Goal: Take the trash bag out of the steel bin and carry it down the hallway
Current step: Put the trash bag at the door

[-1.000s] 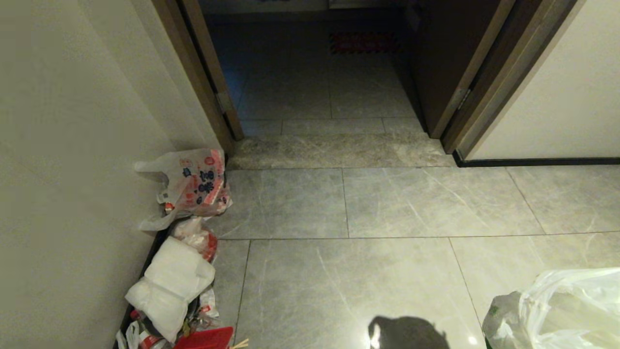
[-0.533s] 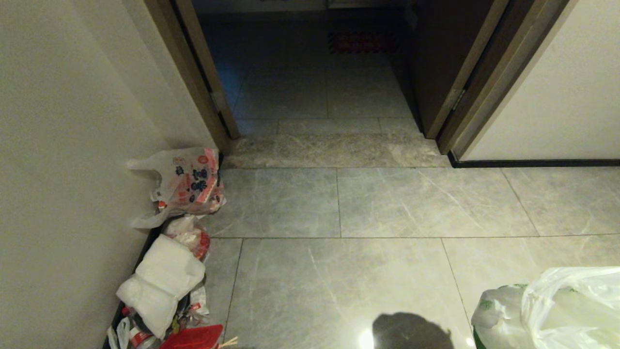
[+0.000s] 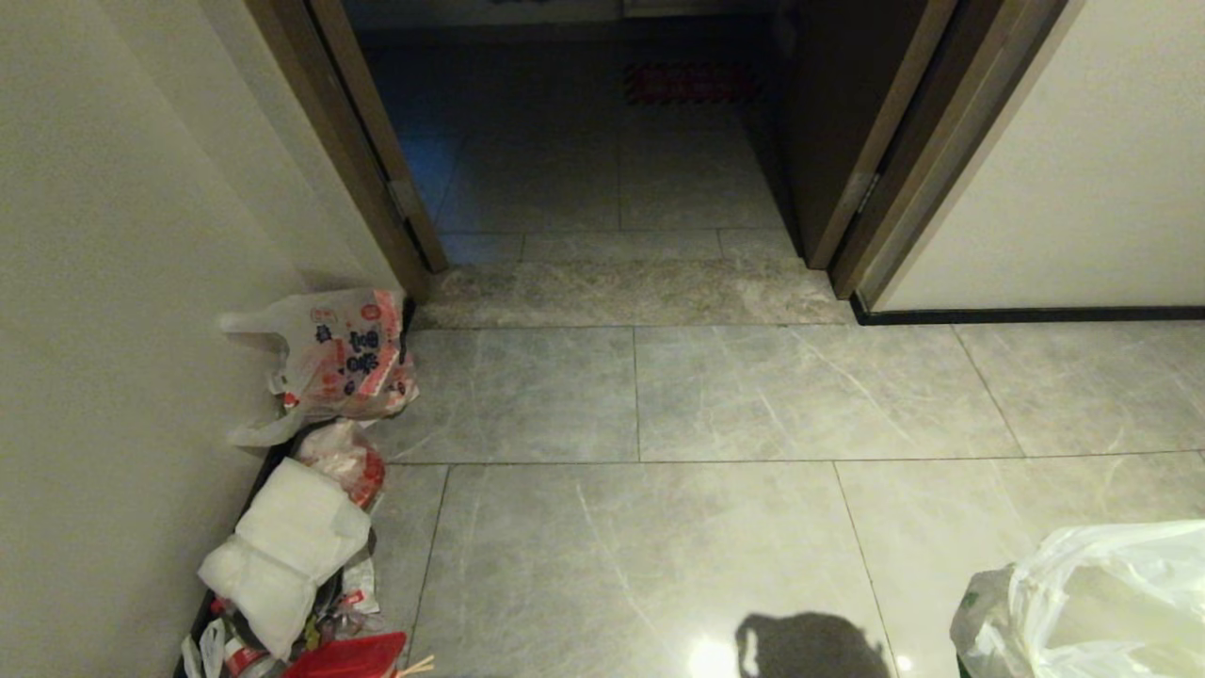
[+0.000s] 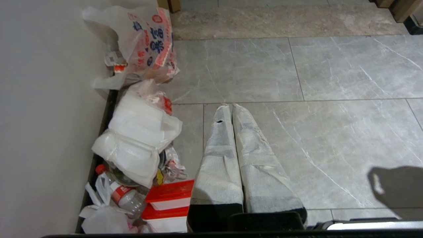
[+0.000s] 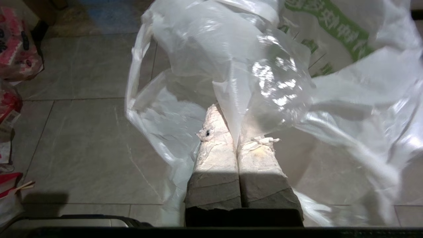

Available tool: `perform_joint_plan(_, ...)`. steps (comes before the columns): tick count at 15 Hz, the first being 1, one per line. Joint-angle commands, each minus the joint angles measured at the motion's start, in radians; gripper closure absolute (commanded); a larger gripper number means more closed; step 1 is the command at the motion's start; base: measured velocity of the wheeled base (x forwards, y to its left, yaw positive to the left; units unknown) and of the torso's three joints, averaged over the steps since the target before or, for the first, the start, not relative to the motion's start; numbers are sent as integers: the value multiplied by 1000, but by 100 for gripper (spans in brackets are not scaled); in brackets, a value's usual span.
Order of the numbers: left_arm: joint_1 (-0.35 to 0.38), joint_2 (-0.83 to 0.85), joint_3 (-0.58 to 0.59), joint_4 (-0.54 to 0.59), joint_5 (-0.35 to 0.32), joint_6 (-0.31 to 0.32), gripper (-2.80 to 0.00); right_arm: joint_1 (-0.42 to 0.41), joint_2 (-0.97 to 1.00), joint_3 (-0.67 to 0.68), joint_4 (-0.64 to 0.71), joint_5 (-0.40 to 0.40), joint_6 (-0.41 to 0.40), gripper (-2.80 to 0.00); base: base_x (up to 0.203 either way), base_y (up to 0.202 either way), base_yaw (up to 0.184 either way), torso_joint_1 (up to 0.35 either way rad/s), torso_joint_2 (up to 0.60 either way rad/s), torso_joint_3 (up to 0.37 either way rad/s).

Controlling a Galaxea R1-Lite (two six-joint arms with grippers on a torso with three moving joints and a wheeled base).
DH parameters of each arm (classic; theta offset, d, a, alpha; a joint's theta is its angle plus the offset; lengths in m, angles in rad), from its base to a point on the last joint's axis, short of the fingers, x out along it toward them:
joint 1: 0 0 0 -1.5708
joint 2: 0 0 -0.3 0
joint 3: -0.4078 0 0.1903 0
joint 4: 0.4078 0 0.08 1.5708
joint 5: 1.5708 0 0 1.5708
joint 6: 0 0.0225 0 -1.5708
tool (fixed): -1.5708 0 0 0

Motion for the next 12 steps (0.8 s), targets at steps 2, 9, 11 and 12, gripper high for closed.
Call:
perform_joint_plan(2,0,0,0,-1,0,0,0,-1,1,0,0,0,-1,0,0,0,0,0,0,0)
perform_joint_plan(9,0,0,0,-1,0,0,0,0,1,0,0,0,0,0,-2,-4,82,1,2,2)
perform_joint_plan(11,-1,0,0,0,0,-1,0,0,1,0,0,0,0,0,0,-12,172,0,4,2)
perform_joint_plan(12,-1,0,0,0,0,-2,0,-1,1,0,0,0,0,0,0,-11,171,-1,1,4)
